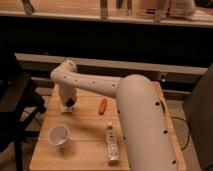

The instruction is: Place the eraser on the white sponge

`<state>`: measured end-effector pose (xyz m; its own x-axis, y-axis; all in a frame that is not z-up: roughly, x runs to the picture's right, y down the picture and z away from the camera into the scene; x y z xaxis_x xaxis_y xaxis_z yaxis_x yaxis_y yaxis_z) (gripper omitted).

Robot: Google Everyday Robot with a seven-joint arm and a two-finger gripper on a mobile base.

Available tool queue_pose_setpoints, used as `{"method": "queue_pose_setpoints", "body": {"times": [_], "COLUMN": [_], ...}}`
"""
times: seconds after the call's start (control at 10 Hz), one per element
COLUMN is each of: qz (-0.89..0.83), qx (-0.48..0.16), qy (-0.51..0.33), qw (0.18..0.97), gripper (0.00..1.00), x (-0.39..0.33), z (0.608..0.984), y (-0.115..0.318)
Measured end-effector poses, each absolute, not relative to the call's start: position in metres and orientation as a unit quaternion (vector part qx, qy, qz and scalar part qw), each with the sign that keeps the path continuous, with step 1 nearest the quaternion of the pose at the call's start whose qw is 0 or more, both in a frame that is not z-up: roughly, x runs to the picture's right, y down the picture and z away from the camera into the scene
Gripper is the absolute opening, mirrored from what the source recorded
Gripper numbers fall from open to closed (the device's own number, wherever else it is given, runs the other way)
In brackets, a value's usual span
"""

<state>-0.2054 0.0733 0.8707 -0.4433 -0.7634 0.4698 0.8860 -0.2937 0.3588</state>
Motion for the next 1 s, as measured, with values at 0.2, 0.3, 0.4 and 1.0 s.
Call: {"method": "queue_pose_setpoints", "body": {"times": [0.2, 0.3, 0.4, 1.0], "qz": [-0.800, -0.801, -0.802, -0.808], "qx": [-0.101, -0.099, -0.097, -0.086], "qy": [-0.291, -0.291, -0.291, -0.291], "qw": [0.515, 0.514, 0.512, 0.506], "gripper": [0.01, 0.01, 0.01, 0.01], "x": [-0.205, -0.206, -0.207, -0.212], "z": [0.874, 0.874, 0.876, 0.884], "y": [0.072, 0.072, 0.072, 0.070]}}
